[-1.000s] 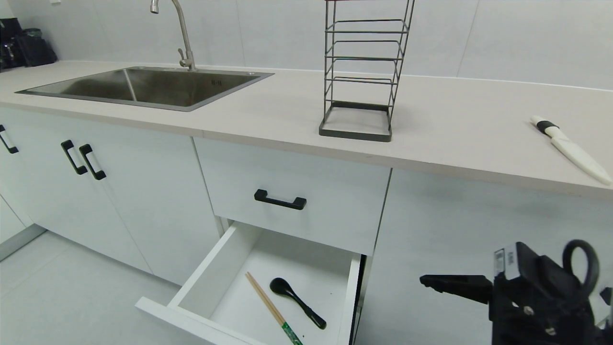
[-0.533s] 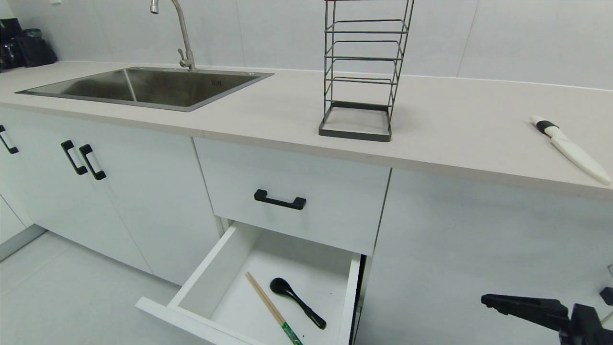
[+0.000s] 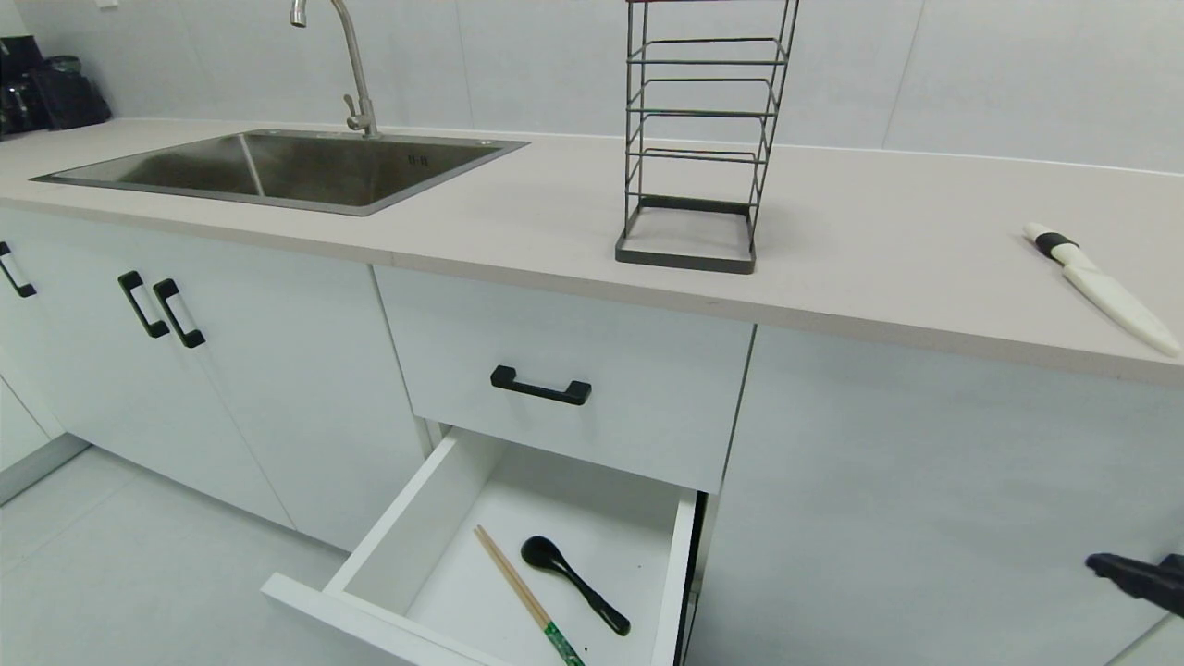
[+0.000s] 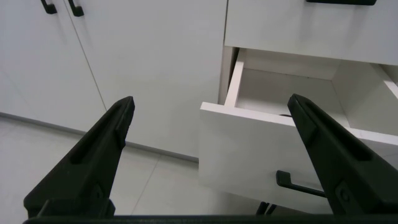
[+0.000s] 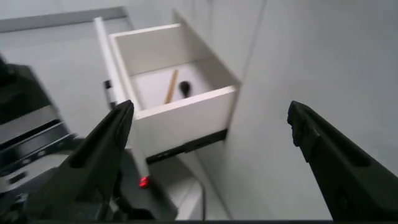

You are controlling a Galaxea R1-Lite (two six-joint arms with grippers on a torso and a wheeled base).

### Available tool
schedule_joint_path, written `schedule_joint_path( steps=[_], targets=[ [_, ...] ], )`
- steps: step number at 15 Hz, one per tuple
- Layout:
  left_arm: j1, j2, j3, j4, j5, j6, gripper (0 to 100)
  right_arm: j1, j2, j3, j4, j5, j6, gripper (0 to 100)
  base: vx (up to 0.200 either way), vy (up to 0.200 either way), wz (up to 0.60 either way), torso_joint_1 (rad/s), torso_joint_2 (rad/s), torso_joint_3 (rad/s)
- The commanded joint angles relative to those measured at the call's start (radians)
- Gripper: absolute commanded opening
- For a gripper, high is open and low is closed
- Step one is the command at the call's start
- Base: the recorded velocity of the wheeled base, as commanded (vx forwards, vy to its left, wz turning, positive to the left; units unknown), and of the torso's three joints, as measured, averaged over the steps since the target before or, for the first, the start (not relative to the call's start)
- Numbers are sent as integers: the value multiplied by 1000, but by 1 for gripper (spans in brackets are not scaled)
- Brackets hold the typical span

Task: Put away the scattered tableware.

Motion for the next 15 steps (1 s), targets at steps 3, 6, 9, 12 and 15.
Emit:
schedule_joint_path(
  steps=[3,6,9,12,15],
  targets=[
    [0,1,0,0,1,-1,100,-286,-291,-71,47,6,-19,100,0,0,0,0,0,0],
    [0,1,0,0,1,-1,100,-382,-432,-69,133,1,-14,100,0,0,0,0,0,0],
    [0,1,0,0,5,0,100,-420,-567,6,218,-1,27,100,0,0,0,0,0,0],
    [0,1,0,0,-7,10,100,-405,-621,81,328,-76,35,100,0,0,0,0,0,0],
    [9,76,-195,-216,-13,-21,100,-405,-621,81,434,-264,108,100,0,0,0,0,0,0]
  ],
)
